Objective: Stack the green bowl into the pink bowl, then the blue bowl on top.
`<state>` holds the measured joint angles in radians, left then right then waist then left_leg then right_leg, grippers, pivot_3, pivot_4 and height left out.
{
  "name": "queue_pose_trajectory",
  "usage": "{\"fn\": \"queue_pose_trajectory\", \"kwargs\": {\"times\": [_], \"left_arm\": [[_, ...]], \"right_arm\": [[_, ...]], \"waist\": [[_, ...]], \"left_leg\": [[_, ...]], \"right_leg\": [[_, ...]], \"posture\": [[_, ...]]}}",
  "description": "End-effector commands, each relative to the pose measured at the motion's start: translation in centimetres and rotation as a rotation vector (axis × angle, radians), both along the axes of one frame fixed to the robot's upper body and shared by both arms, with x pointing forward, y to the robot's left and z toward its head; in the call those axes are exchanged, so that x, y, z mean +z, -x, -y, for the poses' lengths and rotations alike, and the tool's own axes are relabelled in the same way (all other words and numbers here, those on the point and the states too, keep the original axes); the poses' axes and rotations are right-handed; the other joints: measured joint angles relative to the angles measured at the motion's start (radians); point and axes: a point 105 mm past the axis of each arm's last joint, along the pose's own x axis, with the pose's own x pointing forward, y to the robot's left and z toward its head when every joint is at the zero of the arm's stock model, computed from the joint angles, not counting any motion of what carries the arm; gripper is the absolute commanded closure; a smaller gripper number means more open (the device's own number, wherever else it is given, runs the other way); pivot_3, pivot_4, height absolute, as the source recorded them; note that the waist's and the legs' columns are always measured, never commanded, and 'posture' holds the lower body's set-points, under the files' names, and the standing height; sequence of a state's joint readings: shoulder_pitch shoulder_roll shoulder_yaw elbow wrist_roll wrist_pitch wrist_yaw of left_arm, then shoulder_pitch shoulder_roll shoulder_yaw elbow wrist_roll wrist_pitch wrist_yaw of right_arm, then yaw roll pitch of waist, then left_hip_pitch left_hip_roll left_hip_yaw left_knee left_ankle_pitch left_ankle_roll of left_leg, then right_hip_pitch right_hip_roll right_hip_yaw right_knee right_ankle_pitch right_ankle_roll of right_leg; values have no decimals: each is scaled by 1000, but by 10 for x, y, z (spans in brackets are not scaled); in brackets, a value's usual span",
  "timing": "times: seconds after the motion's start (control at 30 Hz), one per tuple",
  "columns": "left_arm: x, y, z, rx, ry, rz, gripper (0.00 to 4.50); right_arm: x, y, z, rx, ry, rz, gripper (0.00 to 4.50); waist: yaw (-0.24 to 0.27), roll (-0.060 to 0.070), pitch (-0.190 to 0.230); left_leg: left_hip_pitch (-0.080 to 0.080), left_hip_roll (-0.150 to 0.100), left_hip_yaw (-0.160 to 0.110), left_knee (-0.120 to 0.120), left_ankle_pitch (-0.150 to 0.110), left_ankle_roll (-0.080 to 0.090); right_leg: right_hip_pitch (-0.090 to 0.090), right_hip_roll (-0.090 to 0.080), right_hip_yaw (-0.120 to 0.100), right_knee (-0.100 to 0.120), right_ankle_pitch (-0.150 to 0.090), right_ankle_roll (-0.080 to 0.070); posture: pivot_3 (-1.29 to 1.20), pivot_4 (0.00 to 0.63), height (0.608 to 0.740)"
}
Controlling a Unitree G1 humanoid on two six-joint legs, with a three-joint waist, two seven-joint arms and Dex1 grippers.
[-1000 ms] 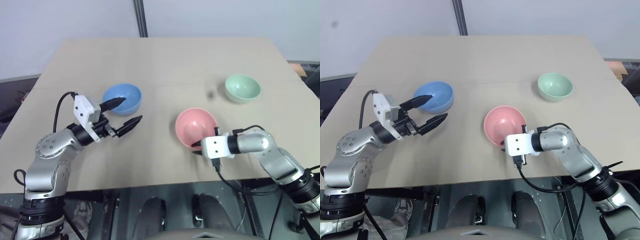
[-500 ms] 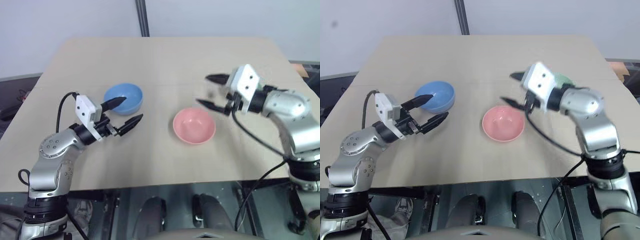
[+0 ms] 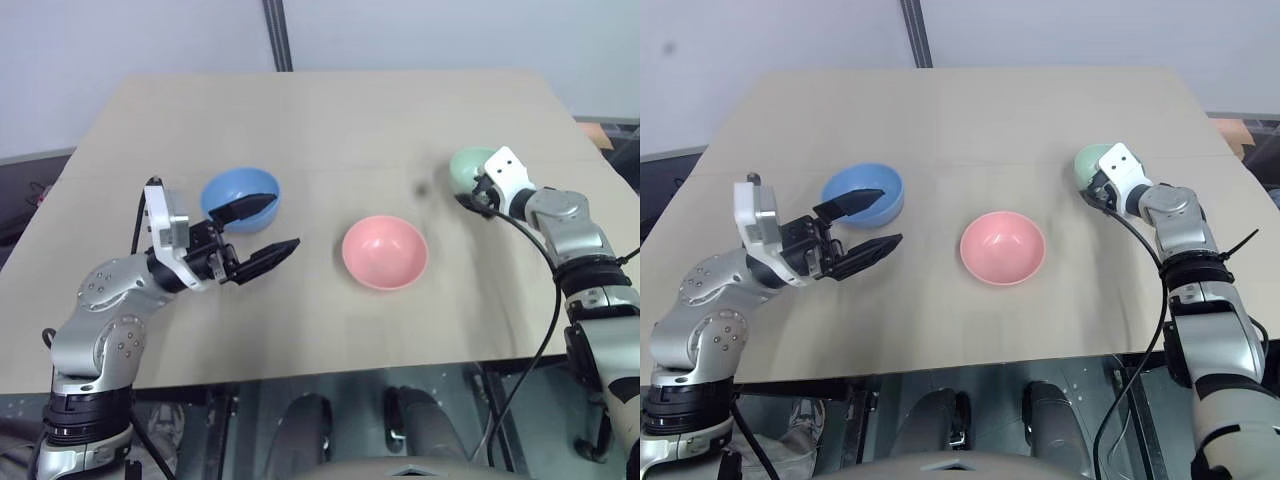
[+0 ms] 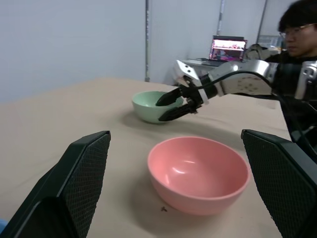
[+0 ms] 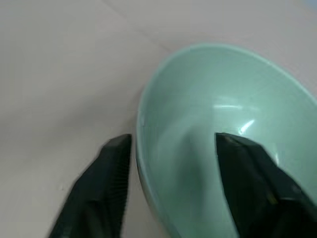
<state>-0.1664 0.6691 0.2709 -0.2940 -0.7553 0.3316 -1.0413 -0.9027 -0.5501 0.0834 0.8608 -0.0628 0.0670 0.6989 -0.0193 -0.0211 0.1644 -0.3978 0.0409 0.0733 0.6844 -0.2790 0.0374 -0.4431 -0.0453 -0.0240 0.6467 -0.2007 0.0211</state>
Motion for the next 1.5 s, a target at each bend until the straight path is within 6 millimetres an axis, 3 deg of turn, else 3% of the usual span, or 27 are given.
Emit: {"fn": "queue_pose_trajectory", "kwargs": {"times": [0.03, 0.1, 0.13, 0.33, 0.43, 0.5, 0.57, 0.63, 0.8, 0.83, 0.9, 1.0, 1.17, 1.27, 1.33, 1.43, 1.5], "left_arm": [[12, 6, 1, -19, -4, 45, 0], [12, 5, 0, -9, -1, 40, 0], [11, 5, 0, -4, 1, 37, 0], [8, -1, -3, 39, 37, 24, 0], [3, -12, -8, 103, 38, 21, 0], [1, -19, -11, 144, 34, 29, 0], [1, -40, -25, 308, -11, 83, 0], [-2, -58, -35, 433, -57, 103, 0], [-2, -66, -36, 480, -106, 150, 0], [-1, -68, -37, 493, -106, 149, 0], [-3, -72, -41, 529, -120, 129, 0], [-12, -80, -48, 674, -297, 179, 0], [-30, -75, -45, 710, -538, 161, 0], [-45, -79, -43, 681, -834, 167, 0], [-48, -82, -38, 647, -941, 180, 0], [-50, -86, -32, 616, -972, 164, 833], [-52, -88, -30, 603, -983, 155, 1679]], "right_arm": [[24, -6, -3, 27, -1, 77, 3332], [27, -6, -5, 39, 10, 99, 4285], [29, -5, -6, 47, 19, 114, 4441], [65, 17, -29, 220, 18, 238, 4441], [86, 70, -74, 492, -77, 248, 4441], [88, 101, -92, 612, -103, 217, 4441], [76, 138, -120, 712, -133, 152, 4441], [50, 162, -142, 756, -136, 82, 4441], [15, 167, -151, 724, -90, -17, 4441], [6, 166, -150, 720, -62, -30, 3710], [2, 164, -150, 707, -55, -23, 2955], [29, 152, -148, 641, -117, 121, 1909], [63, 160, -136, 636, -239, 203, 1909], [67, 165, -126, 614, -273, 199, 1909], [65, 164, -124, 594, -262, 203, 1909], [66, 163, -125, 577, -267, 215, 1871], [65, 163, -125, 573, -270, 219, 1871]], "waist": [[1, 0, 0], [2, 0, 0], [2, 0, 0], [5, 1, 1], [8, 1, 1], [11, 1, 1], [11, 1, 1], [11, 1, 1], [14, -1, 0], [13, -2, -1], [13, -2, -1], [13, -2, -1], [14, -2, -1], [16, -2, -1], [22, -2, -1], [26, -1, -1], [25, -1, -1]], "left_leg": [[0, 0, 0, 0, 0, 0], [0, 0, 0, 0, 0, 0], [0, 0, 0, 0, 0, 0], [-1, 1, 0, 0, 0, 0], [-1, 2, -1, 0, 0, 0], [-1, 4, -3, -1, 0, 0], [-1, 5, -2, 0, -1, 1], [-1, 3, -2, 0, -1, 1], [1, 1, -2, 1, -1, 1], [0, 0, -2, 2, -1, 1], [0, 0, -2, 3, -1, 1], [0, 0, -2, 2, -1, 1], [-1, 0, -2, 2, -1, 1], [-1, 0, -2, 1, -1, 1], [-1, 0, -2, 0, -1, 1], [-1, 0, 0, 0, -1, 1], [0, 0, -1, 1, -1, 1]], "right_leg": [[0, 0, 0, -1, 0, 0], [0, 0, 0, -1, 0, 0], [0, 0, 0, -1, 0, 0], [0, 0, 0, -1, 0, 0], [0, -1, -1, -1, 0, 0], [0, -1, -3, -1, 0, 0], [0, -1, -3, -1, 0, 0], [1, -1, -4, -1, 0, 0], [2, -1, -4, 0, 0, 1], [2, -1, -4, 0, 0, 1], [2, -2, -4, 0, 0, 1], [2, -1, -5, 0, 0, 1], [2, -1, -5, -1, 0, 1], [2, -1, -5, -2, 0, 1], [2, -1, -6, -2, 0, 1], [2, -1, -6, -2, 0, 1], [1, -1, -5, -1, 0, 1]], "posture": [[0, 150, 740], [0, 150, 740], [0, 150, 740], [0, 150, 740], [0, 150, 740], [0, 150, 740], [0, 150, 740], [0, 150, 740], [0, 150, 740], [0, 150, 740], [0, 150, 740], [0, 150, 740], [0, 150, 740], [0, 150, 740], [0, 150, 740], [0, 150, 740], [0, 150, 740]]}}
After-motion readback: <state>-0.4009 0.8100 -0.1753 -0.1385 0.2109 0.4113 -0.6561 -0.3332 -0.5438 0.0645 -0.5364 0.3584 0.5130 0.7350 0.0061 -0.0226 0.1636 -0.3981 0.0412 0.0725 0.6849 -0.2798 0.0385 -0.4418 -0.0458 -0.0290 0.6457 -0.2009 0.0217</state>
